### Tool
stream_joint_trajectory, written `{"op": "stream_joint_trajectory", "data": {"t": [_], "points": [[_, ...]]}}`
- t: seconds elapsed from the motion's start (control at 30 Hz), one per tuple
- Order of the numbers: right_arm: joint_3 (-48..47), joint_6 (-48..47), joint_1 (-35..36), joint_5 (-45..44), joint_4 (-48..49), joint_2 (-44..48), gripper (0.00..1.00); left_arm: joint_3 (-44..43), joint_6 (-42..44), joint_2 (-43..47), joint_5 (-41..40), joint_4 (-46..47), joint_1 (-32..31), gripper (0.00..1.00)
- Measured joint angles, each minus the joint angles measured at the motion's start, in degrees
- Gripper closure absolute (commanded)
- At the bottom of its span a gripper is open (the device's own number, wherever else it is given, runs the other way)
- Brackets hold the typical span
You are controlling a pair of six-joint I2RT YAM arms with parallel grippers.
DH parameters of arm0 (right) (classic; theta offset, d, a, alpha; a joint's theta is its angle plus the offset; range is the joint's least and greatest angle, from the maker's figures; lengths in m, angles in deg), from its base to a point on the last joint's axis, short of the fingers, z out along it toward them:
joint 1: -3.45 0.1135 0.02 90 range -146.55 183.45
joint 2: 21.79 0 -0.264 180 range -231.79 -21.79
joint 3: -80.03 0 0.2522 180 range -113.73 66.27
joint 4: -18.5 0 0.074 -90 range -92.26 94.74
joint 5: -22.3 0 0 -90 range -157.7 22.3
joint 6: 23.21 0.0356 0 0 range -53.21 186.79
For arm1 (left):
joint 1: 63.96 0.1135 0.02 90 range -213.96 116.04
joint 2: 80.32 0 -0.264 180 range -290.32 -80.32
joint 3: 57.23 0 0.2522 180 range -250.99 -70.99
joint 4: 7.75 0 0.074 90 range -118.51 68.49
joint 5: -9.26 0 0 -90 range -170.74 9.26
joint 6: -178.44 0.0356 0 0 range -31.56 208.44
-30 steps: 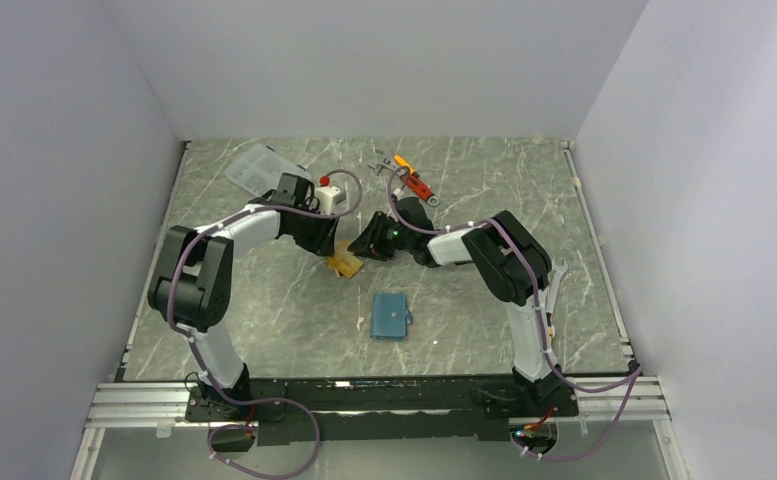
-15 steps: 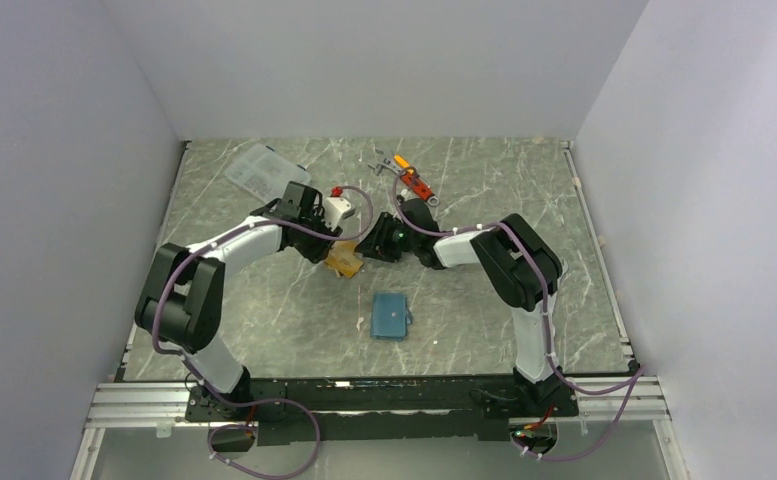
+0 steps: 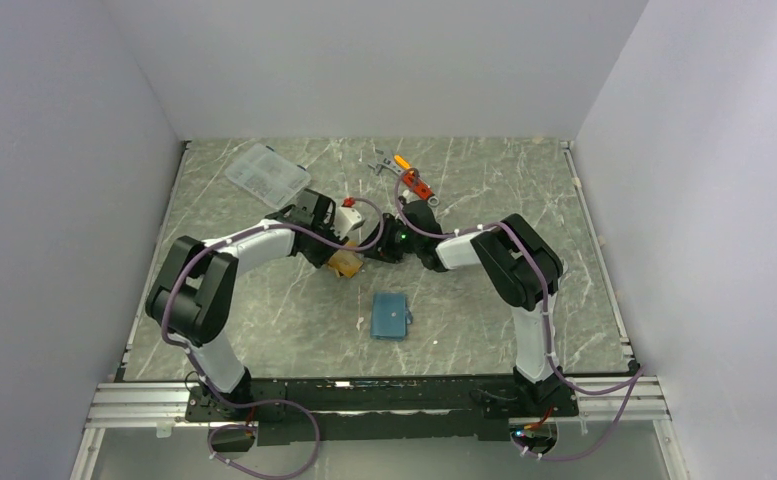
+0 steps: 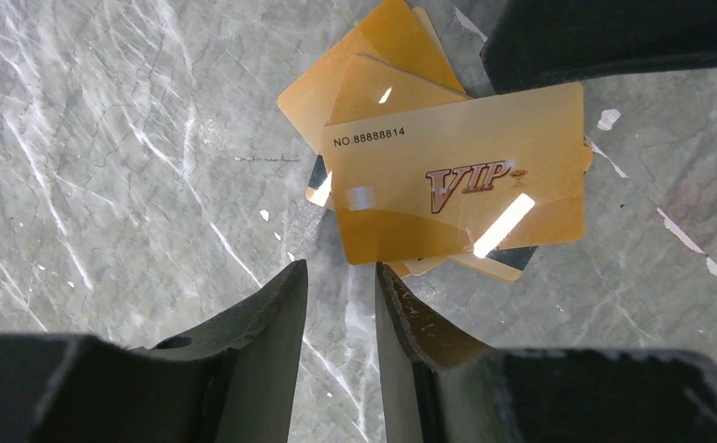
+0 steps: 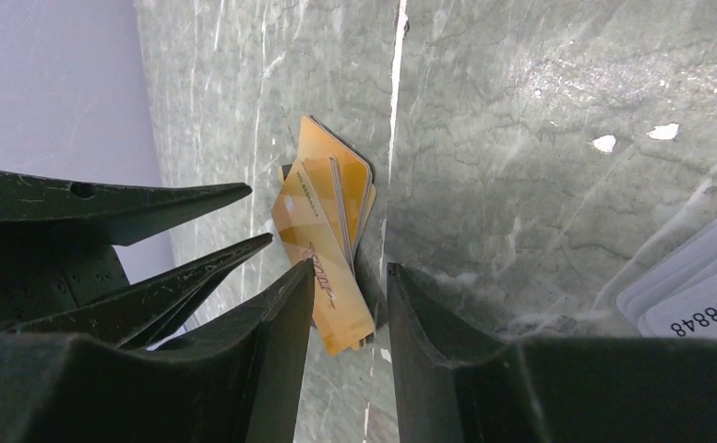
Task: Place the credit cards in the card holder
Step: Pick up the credit card from the center of the board.
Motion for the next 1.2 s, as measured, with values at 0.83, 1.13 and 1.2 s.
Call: {"op": "stream_joint_trajectory", "data": {"t": [0.83, 1.13, 1.2], "points": [[3.8, 0.3, -0.3, 4.4, 5.3, 0.4, 0.63, 0.3, 0.5, -1.3, -3.0, 1.2, -1.8, 0.67], [5.4, 2.0, -0.3, 5.7, 6.3, 1.1, 0.61, 0.7, 1.1, -1.3, -3.1, 1.9, -1.8, 0.69], [5.7, 2.7, -0.3, 6.1, 6.8, 1.1, 0.61, 0.8, 1.2, -1.3, -3.1, 2.0, -1.8, 0.7]]}}
